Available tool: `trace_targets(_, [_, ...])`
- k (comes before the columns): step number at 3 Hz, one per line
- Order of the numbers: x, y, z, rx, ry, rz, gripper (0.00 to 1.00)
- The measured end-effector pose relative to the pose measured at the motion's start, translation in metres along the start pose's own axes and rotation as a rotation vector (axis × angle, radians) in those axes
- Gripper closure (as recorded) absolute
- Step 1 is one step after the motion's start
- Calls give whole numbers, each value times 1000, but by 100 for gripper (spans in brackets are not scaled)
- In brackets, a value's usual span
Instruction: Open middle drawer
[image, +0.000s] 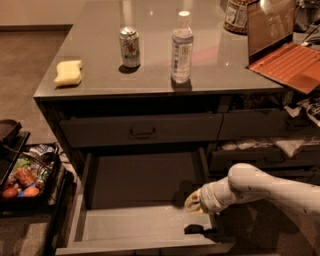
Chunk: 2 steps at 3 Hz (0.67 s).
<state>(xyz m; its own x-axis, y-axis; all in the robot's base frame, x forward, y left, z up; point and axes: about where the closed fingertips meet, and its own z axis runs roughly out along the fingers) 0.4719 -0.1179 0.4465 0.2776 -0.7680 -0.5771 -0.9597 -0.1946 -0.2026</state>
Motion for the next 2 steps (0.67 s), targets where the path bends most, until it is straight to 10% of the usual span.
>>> trace_targets(2, [-6,-13,-103,239,93,-13,100])
